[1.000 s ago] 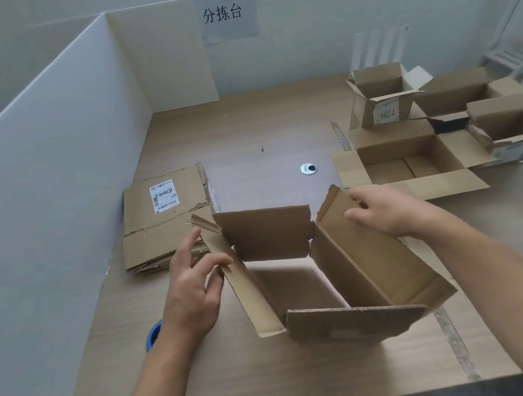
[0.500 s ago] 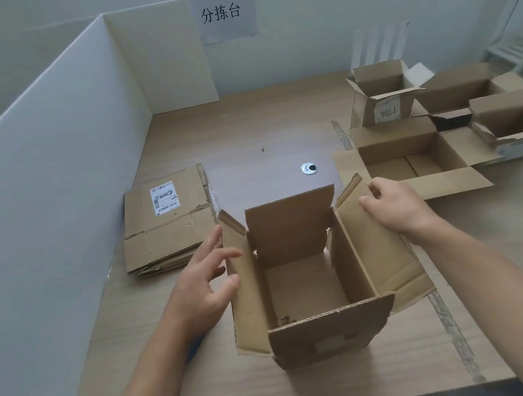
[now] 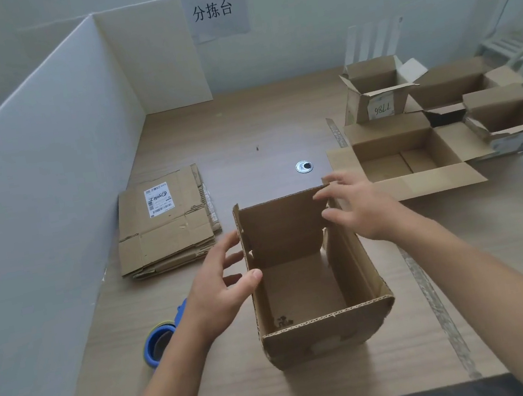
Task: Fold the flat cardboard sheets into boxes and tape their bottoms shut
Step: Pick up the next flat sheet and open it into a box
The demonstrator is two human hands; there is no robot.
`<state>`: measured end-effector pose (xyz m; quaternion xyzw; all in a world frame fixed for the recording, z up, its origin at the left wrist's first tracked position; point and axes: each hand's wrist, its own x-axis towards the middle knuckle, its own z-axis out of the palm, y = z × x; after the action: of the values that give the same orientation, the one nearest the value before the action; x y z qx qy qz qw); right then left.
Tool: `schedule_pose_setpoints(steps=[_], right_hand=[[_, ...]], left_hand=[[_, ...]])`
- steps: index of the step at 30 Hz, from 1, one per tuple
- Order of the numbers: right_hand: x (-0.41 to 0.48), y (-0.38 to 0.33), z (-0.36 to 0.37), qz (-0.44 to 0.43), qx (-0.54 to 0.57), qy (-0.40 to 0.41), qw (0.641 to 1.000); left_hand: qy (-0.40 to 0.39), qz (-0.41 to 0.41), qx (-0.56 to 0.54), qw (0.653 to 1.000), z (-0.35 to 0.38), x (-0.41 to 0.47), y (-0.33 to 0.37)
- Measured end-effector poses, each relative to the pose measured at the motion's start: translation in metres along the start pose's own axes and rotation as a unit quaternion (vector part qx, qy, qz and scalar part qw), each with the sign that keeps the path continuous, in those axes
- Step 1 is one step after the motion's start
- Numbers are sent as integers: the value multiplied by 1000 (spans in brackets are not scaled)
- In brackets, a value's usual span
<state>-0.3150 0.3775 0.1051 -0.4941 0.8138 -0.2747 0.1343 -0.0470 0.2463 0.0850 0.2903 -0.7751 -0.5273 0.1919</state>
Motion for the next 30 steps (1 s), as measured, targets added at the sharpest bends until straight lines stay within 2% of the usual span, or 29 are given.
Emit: schedule_pose_setpoints(steps=[4,6,10,15,19,22,24,26,27,28,30], right_hand=[[19,-3,0,-34,-160,-74,984],[26,-8,-2,-12,-185,-112,976],[36,-12,-2,20,-148,-110,983],[32,-10,1,-26,-74,-63,995],[19,-5,-1,-47,-47,-85,994],[11,-7,-7,-25,-47,-118,992],[9,-12,-10,-21,-106,-152,982],[10,-13,-8,-25,-160,-192,968],[10,-12,-7,-22,-166,-207,964],[10,-11,-5,-14,-162,-217,963],[10,-9,-3,-3,-154,-230,961]], left_hand=[[0,-16,0,1000,-2,-2,0],[-2,-17,-10,1000,-2,-3,1],[-9,-23,-25,999,-4,-5,1],[5,-48,-41,998,-4,-5,-10],[16,-46,-30,998,-3,-2,-13],[29,-39,-21,999,1,0,-11],[73,15,69,995,3,0,-2],[100,137,198,965,3,-2,12],[72,186,230,952,2,-4,22],[9,205,246,947,1,-7,34],[-164,176,282,929,2,-13,54]])
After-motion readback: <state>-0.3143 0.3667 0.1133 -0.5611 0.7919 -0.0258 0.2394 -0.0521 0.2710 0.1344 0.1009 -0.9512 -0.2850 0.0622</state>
